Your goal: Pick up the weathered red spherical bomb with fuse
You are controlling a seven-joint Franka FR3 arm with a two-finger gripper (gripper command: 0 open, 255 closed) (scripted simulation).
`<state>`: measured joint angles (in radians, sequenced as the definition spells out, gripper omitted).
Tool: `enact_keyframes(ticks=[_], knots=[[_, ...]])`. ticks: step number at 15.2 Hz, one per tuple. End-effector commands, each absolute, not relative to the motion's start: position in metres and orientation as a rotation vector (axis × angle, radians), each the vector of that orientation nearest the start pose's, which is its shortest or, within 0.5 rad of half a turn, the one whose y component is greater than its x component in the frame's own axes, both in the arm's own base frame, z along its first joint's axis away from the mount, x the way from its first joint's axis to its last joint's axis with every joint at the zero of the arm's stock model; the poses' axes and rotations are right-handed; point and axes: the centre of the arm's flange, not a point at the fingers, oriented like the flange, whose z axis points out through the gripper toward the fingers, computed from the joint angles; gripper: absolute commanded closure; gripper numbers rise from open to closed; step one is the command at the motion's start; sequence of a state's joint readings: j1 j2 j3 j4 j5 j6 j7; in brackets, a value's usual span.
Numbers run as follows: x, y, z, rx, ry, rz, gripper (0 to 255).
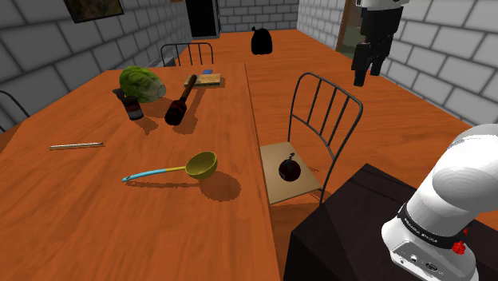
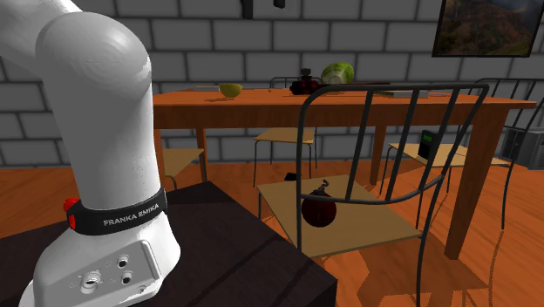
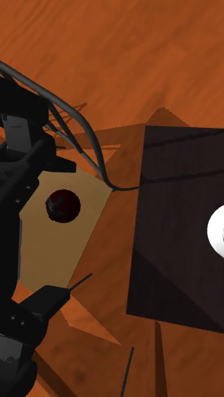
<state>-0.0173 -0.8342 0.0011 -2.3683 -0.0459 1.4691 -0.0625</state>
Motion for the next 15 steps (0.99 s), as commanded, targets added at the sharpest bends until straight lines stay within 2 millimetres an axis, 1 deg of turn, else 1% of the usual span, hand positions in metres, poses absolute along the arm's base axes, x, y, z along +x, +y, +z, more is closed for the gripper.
enact_keyframes(ticks=[1, 15], knots=[[0.283, -0.01, 0.591, -3.183, -0.068, 0.106, 0], [0.392, 0.001, 0.432, -3.204, 0.022, 0.229, 0]])
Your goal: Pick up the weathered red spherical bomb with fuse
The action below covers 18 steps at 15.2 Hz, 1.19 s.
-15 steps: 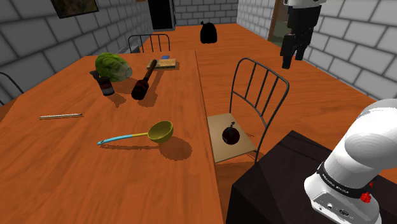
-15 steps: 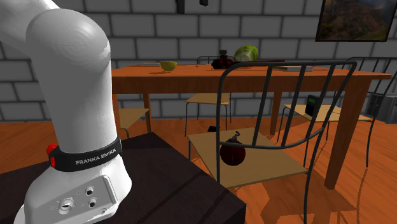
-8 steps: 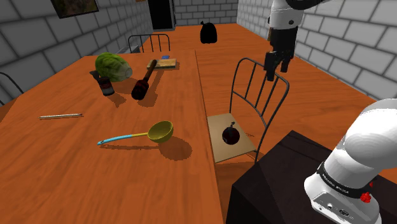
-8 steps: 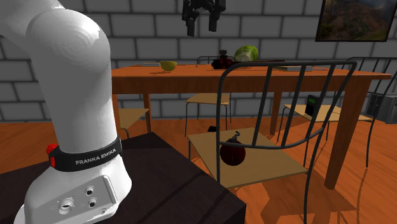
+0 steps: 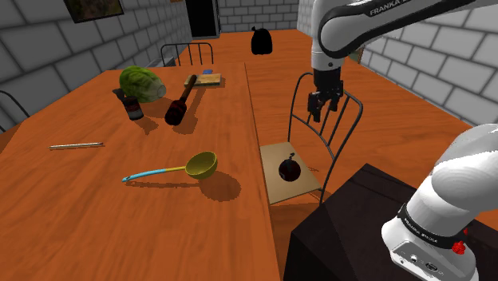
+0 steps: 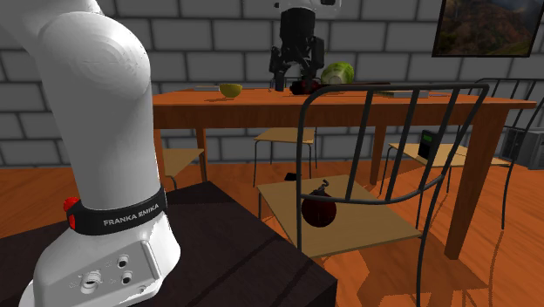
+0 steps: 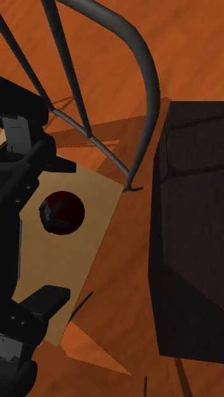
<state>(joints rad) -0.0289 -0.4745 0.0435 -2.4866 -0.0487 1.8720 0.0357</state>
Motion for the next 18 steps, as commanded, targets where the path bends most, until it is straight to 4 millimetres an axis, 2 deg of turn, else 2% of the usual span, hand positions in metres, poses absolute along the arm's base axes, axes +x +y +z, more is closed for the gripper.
enact_keyframes(ticks=[1, 18], knots=[[0.399, 0.002, 0.421, -3.205, 0.028, 0.237, 0], [0.515, 0.0, 0.218, -3.219, 0.14, 0.388, 0]])
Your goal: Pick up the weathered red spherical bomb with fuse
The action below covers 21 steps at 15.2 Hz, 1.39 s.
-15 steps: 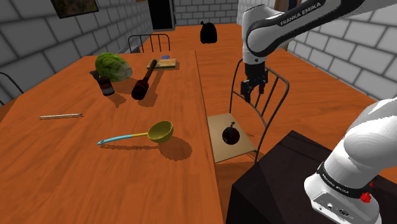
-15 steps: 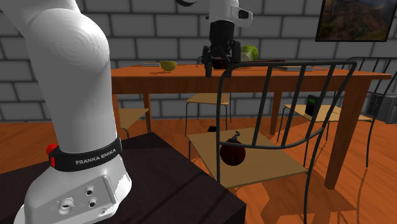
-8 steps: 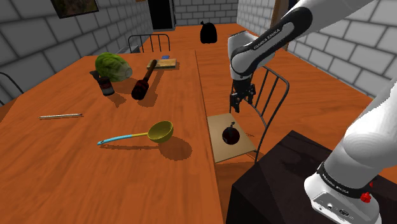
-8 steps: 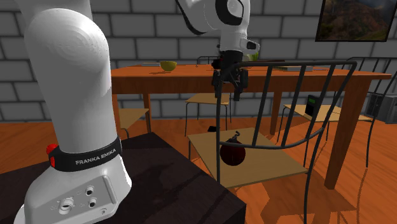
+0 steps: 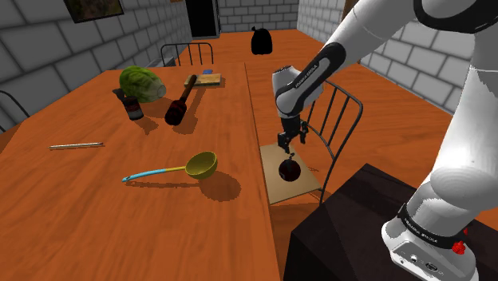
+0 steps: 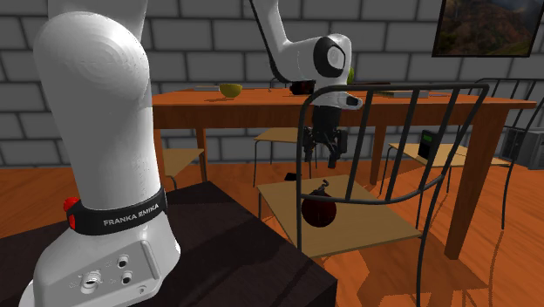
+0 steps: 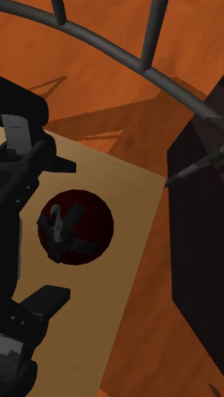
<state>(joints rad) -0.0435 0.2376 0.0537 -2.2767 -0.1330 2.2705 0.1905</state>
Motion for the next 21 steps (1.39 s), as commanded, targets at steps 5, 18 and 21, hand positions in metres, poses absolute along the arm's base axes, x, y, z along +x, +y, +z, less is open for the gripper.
enact_keyframes(ticks=[5, 18, 21], knots=[[0.527, -0.001, 0.178, -3.22, 0.152, 0.405, 0], [0.527, -0.001, 0.154, -3.22, 0.153, 0.405, 255], [0.527, -0.001, 0.154, -3.22, 0.153, 0.405, 255]])
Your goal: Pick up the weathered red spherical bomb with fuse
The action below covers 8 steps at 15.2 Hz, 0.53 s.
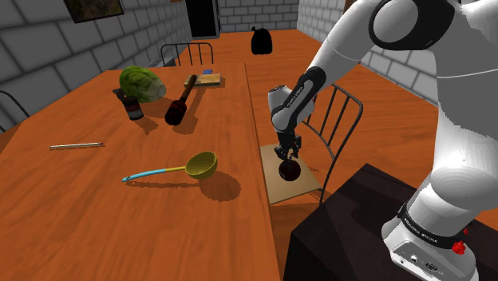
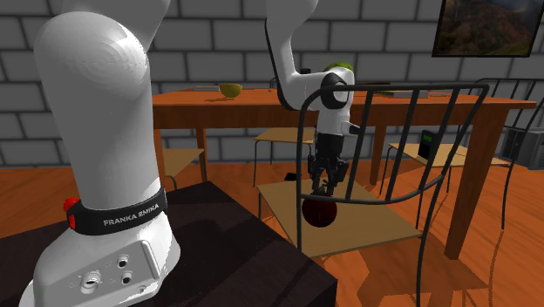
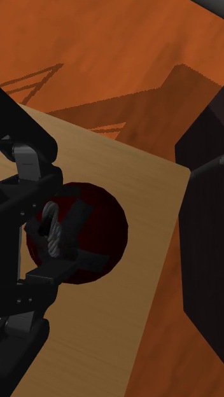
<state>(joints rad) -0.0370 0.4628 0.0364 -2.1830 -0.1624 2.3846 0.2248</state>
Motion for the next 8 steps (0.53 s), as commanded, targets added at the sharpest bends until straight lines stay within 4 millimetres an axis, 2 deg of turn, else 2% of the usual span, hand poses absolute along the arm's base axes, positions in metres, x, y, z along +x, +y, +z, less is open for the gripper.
enact_keyframes(ticks=[1, 8], knots=[[0.527, -0.001, 0.154, -3.22, 0.152, 0.405, 255], [0.527, -0.001, 0.191, -3.22, 0.152, 0.405, 255]])
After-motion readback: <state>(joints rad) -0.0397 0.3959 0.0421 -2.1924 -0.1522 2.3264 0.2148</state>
